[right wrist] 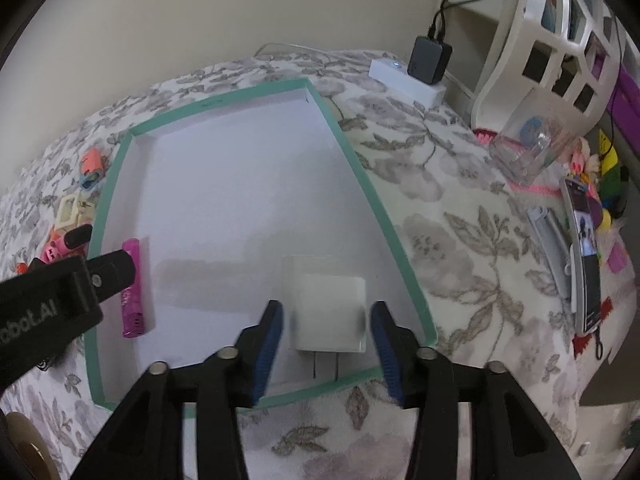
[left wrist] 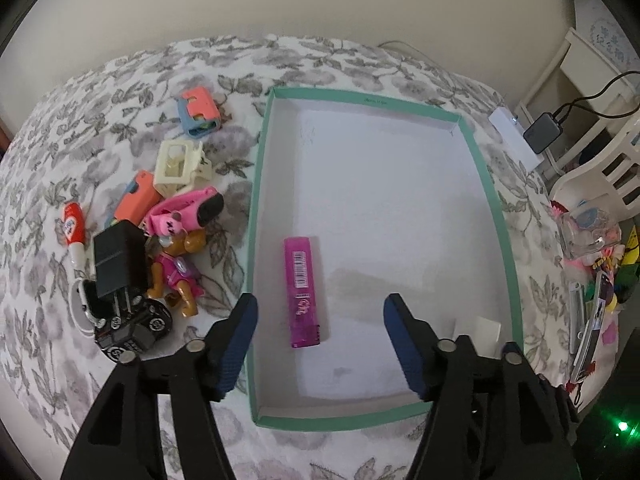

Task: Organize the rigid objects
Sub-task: 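Carry both items over the teal-rimmed tray and open both tools to drop them, then move both tools back over the object pile toward the watch and toy car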

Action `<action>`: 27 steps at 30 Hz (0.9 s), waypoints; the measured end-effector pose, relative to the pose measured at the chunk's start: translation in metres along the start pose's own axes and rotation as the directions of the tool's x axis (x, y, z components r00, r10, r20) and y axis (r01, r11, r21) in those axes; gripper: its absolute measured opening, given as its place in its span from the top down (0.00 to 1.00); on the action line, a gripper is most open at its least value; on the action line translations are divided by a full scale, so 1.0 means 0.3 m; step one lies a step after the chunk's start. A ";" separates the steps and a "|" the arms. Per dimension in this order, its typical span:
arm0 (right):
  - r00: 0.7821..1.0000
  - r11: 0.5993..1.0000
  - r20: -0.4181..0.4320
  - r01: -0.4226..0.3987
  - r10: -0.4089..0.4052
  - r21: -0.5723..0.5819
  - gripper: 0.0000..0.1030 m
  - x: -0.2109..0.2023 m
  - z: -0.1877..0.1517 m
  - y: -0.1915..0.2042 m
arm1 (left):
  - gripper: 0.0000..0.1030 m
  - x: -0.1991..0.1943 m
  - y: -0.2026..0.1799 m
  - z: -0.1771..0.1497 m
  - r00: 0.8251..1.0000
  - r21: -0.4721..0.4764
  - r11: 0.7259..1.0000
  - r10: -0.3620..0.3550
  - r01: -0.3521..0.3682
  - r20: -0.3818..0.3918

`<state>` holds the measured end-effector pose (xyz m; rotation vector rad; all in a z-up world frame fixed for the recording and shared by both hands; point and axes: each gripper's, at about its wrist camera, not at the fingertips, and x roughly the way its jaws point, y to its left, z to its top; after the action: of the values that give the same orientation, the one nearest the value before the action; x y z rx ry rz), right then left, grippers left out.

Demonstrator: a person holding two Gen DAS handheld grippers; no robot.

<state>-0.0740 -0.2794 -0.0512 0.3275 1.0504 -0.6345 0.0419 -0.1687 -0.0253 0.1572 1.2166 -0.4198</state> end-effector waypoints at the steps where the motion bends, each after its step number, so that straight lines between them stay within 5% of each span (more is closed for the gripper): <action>1: 1.000 1.000 0.004 0.003 -0.003 -0.004 0.38 -0.002 0.001 0.003 | 0.32 -0.008 0.003 0.001 1.000 0.000 1.000 0.004 -0.004 0.006; 8: 0.998 0.998 0.004 0.056 -0.056 -0.015 0.36 0.013 -0.002 0.008 | 0.30 -0.052 0.053 0.011 0.995 -0.018 0.996 0.088 -0.087 0.038; 13: 0.997 0.997 0.015 0.079 -0.080 0.015 0.28 0.017 -0.002 -0.004 | 0.21 -0.086 0.082 0.016 0.989 -0.028 0.990 0.137 -0.136 0.054; 27: 0.991 0.985 0.064 0.108 -0.118 0.136 0.00 0.002 0.004 0.000 | 0.19 -0.142 0.164 0.013 0.980 -0.051 0.982 0.184 -0.180 0.072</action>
<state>-0.0730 -0.2801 -0.0511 0.3601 0.9652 -0.8149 0.0529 -0.1154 0.0106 0.2113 1.1249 -0.2370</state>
